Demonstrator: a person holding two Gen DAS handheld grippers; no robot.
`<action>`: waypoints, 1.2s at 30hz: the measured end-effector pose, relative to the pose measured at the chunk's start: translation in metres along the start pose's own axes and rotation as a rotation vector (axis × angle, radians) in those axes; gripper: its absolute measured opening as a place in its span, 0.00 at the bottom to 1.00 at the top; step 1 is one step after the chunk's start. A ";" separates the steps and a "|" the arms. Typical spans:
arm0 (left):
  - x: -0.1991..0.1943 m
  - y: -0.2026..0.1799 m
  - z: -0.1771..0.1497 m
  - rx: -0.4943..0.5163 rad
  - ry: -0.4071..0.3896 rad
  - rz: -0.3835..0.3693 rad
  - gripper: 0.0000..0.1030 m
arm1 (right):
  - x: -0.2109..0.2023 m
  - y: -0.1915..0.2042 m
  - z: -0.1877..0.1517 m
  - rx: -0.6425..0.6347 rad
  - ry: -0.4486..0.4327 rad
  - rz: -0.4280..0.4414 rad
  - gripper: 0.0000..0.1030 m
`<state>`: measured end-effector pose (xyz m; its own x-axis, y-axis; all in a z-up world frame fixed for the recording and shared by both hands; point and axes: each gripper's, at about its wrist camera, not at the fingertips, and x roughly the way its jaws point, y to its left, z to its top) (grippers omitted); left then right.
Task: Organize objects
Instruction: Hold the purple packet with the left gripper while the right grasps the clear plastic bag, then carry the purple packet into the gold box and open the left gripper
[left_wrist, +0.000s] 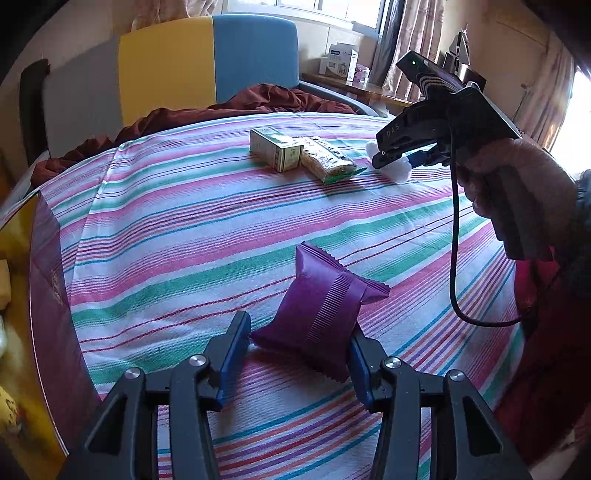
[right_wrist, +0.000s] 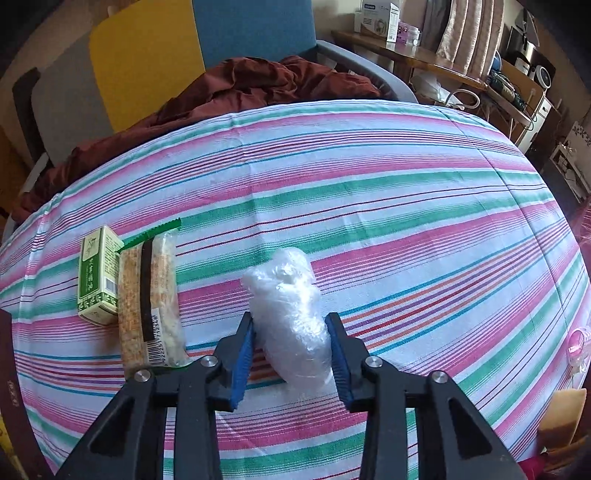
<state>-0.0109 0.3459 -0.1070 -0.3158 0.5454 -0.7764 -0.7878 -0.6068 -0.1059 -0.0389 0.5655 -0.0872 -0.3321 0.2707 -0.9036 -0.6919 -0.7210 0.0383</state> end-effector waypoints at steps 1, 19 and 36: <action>0.000 0.000 0.000 0.002 0.000 0.003 0.49 | 0.001 0.002 0.000 -0.006 0.007 0.001 0.28; -0.035 0.006 -0.005 -0.046 0.002 0.082 0.48 | 0.006 0.002 -0.002 -0.049 0.034 0.011 0.29; -0.112 0.026 -0.005 -0.074 -0.122 0.170 0.49 | 0.007 0.005 -0.003 -0.085 0.030 -0.002 0.29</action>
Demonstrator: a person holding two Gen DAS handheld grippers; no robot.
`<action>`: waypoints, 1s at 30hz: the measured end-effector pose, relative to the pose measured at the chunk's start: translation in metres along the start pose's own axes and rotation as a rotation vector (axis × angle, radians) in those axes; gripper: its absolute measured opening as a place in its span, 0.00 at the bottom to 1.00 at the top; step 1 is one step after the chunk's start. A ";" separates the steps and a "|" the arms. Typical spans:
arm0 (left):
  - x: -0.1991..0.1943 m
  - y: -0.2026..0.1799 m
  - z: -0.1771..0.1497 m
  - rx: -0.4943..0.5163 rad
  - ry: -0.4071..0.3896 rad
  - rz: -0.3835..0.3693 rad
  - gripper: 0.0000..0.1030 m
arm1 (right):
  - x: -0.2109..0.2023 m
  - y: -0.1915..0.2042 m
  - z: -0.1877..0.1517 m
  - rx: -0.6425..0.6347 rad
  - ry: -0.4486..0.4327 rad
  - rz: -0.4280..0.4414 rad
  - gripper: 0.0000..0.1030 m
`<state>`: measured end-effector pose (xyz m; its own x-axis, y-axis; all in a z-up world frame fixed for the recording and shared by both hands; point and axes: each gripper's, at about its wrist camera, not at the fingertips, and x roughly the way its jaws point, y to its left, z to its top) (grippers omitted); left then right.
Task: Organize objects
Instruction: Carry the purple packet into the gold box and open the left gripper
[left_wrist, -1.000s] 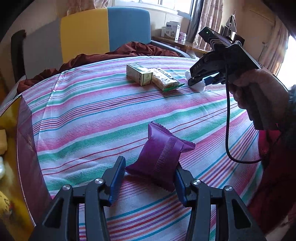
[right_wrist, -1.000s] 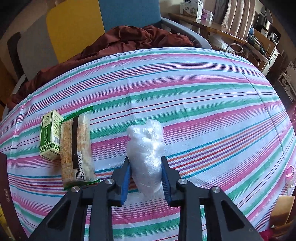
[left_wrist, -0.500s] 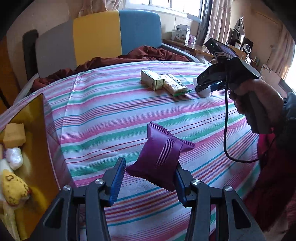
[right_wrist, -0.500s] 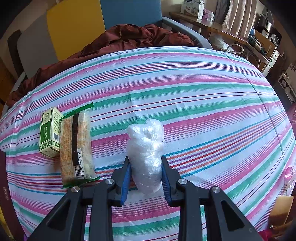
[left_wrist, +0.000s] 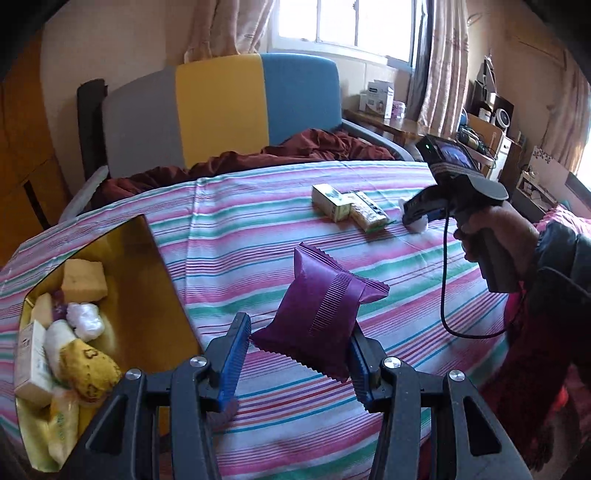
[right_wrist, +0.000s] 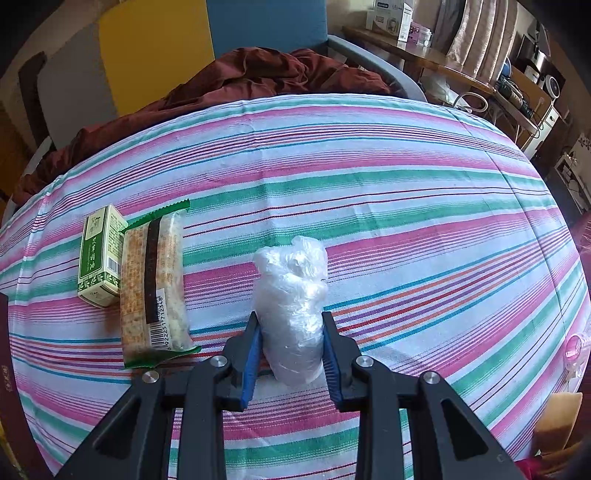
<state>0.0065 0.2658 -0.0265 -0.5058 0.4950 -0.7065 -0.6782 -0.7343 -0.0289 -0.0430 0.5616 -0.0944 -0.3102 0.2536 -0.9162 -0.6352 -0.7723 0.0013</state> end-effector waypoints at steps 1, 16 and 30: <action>-0.003 0.005 -0.001 -0.009 -0.004 0.006 0.49 | 0.000 0.001 -0.001 -0.004 0.001 -0.001 0.29; -0.075 0.139 -0.048 -0.217 -0.018 0.185 0.49 | 0.001 0.009 -0.004 -0.052 0.003 -0.027 0.29; -0.049 0.166 -0.086 -0.213 0.106 0.237 0.49 | 0.000 0.012 -0.006 -0.085 0.003 -0.037 0.28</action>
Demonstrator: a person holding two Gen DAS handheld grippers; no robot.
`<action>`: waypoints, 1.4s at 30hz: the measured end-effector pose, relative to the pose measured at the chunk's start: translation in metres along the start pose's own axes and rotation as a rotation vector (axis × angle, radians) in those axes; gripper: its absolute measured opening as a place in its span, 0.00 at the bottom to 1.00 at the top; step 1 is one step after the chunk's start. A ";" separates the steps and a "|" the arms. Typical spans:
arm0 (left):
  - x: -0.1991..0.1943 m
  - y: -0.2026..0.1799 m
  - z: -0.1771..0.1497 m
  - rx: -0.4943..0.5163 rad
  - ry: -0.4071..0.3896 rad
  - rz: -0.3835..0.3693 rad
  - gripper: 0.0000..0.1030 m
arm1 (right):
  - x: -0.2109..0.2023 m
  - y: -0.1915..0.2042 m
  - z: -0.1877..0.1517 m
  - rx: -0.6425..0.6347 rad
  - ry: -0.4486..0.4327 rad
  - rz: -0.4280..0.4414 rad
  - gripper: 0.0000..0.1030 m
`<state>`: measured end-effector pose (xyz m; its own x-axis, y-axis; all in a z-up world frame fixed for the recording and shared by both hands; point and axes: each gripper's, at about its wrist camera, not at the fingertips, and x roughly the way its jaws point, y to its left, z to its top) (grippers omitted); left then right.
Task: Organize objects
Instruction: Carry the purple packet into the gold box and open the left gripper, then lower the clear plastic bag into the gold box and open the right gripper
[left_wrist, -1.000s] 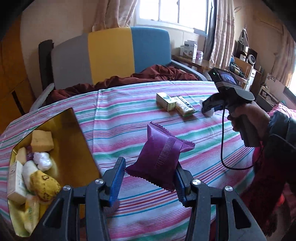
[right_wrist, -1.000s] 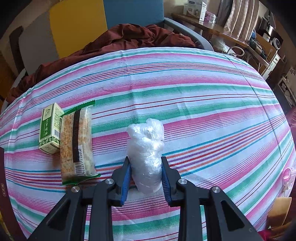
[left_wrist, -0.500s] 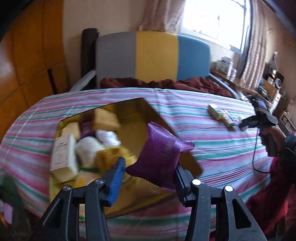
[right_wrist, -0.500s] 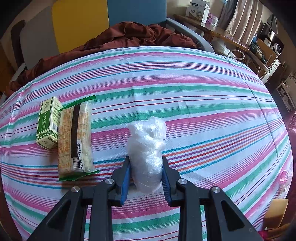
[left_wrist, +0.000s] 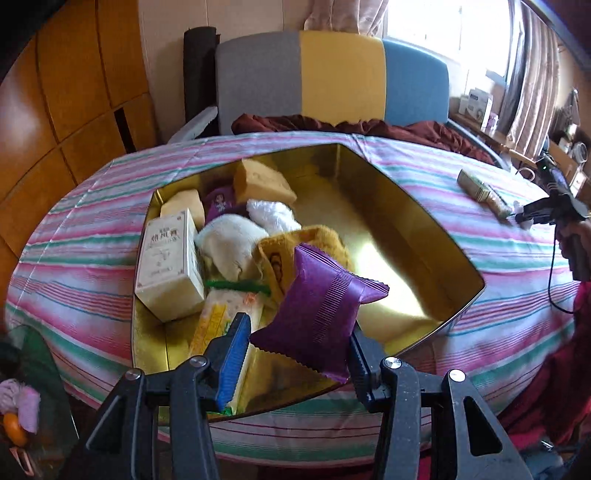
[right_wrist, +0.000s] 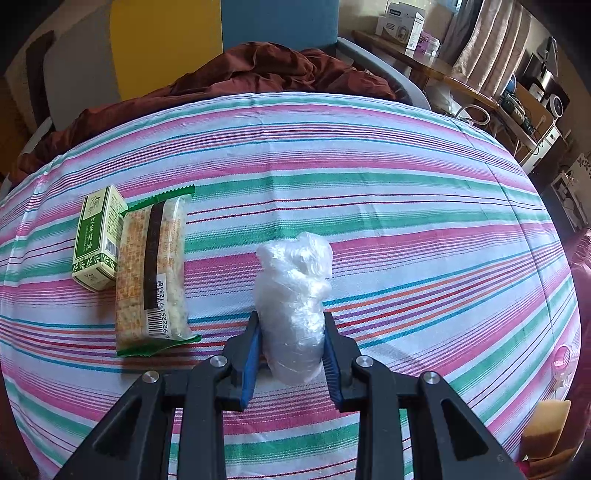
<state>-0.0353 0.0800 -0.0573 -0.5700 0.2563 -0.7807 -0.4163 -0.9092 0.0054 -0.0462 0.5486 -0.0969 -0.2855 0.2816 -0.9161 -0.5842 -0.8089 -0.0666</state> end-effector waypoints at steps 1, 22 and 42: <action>0.003 0.002 -0.002 -0.010 0.010 -0.004 0.50 | 0.000 0.001 -0.001 -0.001 0.000 -0.002 0.29; 0.002 0.013 -0.001 -0.070 -0.008 0.006 0.62 | 0.000 0.000 0.000 -0.023 -0.001 0.003 0.29; -0.020 0.017 0.008 -0.203 -0.081 -0.024 0.62 | -0.011 0.011 -0.019 -0.064 0.047 0.068 0.28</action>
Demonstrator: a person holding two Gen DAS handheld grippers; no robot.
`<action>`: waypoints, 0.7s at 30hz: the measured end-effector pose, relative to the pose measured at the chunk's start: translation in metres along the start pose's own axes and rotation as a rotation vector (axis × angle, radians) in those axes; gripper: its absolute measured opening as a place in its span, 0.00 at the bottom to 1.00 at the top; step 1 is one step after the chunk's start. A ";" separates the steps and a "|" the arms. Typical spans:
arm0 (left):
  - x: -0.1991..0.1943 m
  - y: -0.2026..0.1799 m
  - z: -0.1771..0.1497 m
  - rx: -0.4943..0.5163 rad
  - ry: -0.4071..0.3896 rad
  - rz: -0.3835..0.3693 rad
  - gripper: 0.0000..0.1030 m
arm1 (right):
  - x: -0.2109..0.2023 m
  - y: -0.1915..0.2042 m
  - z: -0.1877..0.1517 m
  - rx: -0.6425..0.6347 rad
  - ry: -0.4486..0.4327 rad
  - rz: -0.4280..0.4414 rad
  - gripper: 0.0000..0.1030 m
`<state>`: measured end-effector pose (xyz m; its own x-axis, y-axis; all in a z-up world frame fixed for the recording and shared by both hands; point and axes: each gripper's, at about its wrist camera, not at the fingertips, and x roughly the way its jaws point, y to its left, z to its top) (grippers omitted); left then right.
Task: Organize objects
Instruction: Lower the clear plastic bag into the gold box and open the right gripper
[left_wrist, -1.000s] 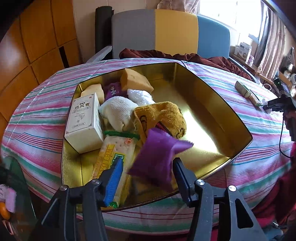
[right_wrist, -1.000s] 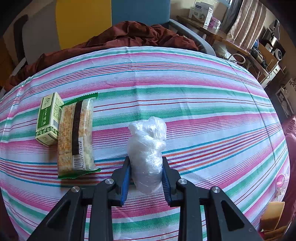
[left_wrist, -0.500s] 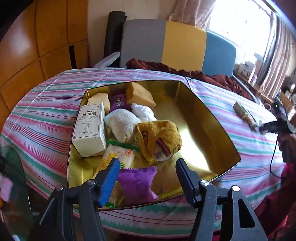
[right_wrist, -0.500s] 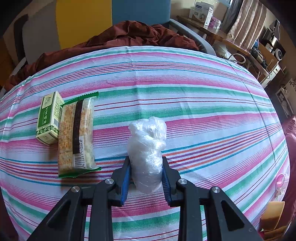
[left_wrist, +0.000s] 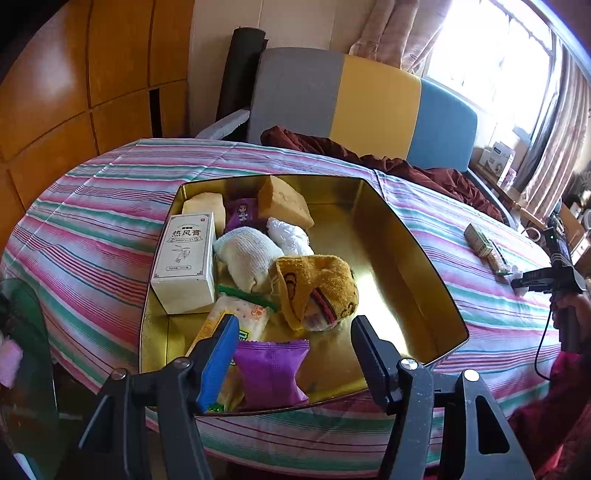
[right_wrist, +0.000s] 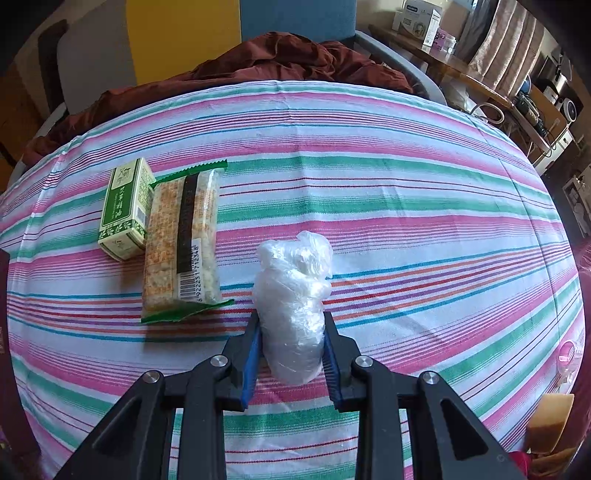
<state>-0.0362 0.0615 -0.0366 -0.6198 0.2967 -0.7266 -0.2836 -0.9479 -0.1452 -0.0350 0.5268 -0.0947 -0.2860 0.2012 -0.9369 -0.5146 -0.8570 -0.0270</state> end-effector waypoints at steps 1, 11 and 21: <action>-0.001 0.000 0.000 -0.001 -0.003 -0.003 0.62 | -0.002 0.000 -0.002 0.002 0.009 0.015 0.28; -0.006 0.009 0.001 -0.019 -0.043 0.013 0.78 | -0.073 0.068 -0.031 -0.170 -0.083 0.159 0.28; -0.020 0.037 0.004 -0.084 -0.097 0.053 0.82 | -0.141 0.232 -0.094 -0.509 -0.161 0.451 0.28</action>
<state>-0.0370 0.0207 -0.0245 -0.7010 0.2518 -0.6672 -0.1890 -0.9677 -0.1666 -0.0384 0.2553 -0.0016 -0.5190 -0.1921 -0.8329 0.1141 -0.9813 0.1552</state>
